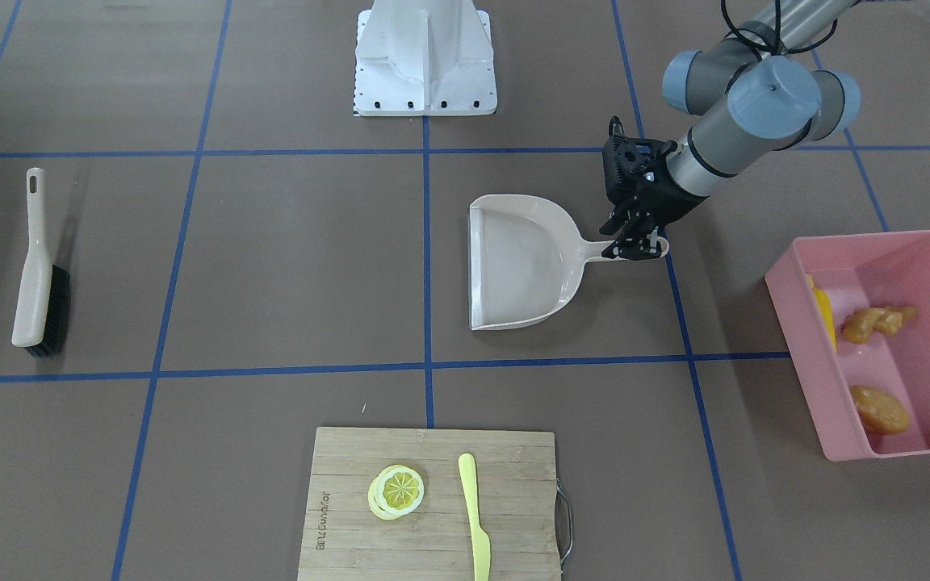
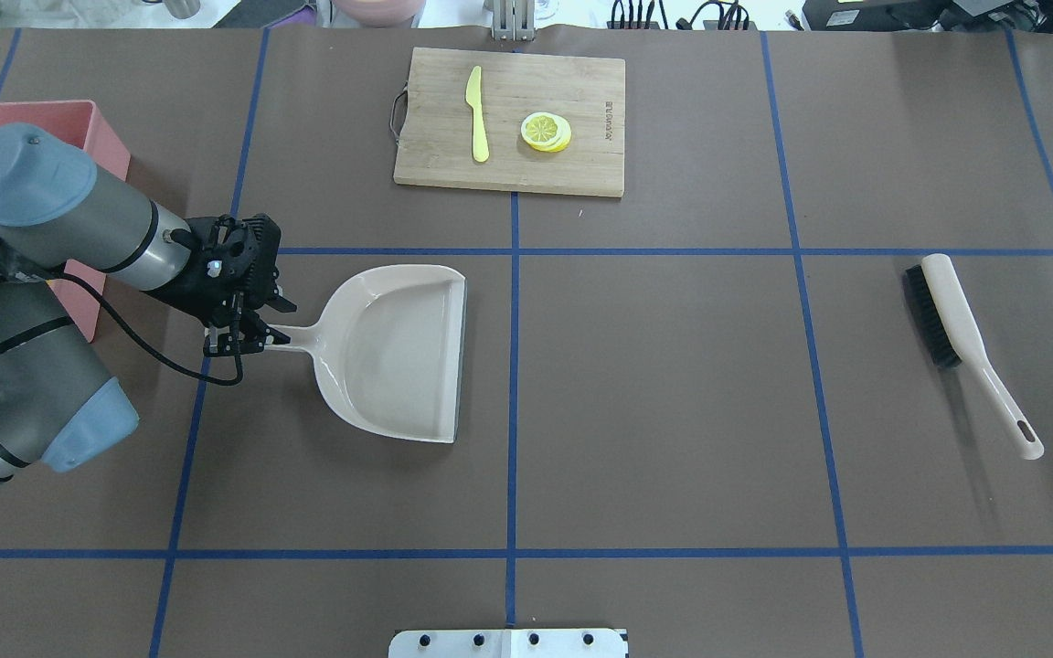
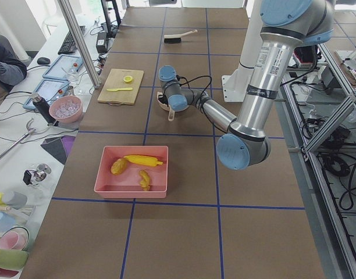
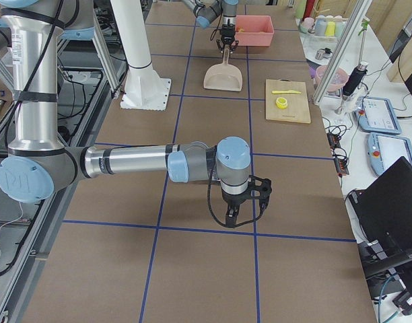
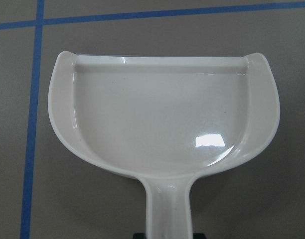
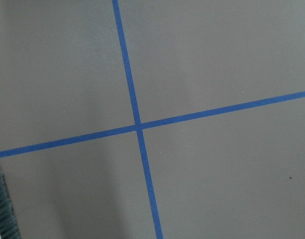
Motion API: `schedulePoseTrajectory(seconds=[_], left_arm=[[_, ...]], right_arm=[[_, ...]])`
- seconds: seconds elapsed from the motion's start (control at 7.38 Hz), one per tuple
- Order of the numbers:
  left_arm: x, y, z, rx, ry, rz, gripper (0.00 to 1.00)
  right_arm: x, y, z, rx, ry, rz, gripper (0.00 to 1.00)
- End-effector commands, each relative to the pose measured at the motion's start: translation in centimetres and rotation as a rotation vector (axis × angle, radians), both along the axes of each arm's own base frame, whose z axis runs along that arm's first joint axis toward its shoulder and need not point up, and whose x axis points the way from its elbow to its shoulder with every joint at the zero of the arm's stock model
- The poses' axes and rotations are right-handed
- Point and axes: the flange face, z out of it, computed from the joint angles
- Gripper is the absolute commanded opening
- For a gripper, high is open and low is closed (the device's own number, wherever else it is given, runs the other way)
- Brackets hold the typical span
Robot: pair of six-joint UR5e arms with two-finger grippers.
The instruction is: Sweep and dump trash into bin
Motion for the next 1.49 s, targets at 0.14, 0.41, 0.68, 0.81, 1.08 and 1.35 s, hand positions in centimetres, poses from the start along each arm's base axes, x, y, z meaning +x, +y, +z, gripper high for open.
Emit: schedulePoseTrajectory(seconds=[0.14,0.41,0.68,0.81,1.08,1.35], left_arm=[[-0.4,0.4,-0.8,0.029,0.041,-0.005,0.85],[-2.2,0.5,-1.2,0.048,0.050,-0.024,0.99],[-11.7,-3.2,1.3,0.016,-0.048,-0.258,0.99],[-17.4,-4.2,5.1,-0.106,-0.169,-0.372,0.99],[-30.2,-2.9,13.2,-0.494,-0.333,-0.624,0.99],[-37.4,2.0,20.4,-0.793,-0.299,-0.732,0.99]], right_arm=[[-0.1,0.2,1.5,0.039,-0.008,-0.082,1.00],[-0.4,-0.3,1.1,0.048,-0.025,-0.087,1.00],[-0.5,0.4,1.7,0.031,-0.043,-0.084,1.00],[-0.6,0.4,2.4,0.016,-0.057,-0.084,1.00],[-0.6,0.3,2.5,0.012,-0.061,-0.083,1.00],[-0.6,0.4,2.6,0.010,-0.061,-0.083,1.00]])
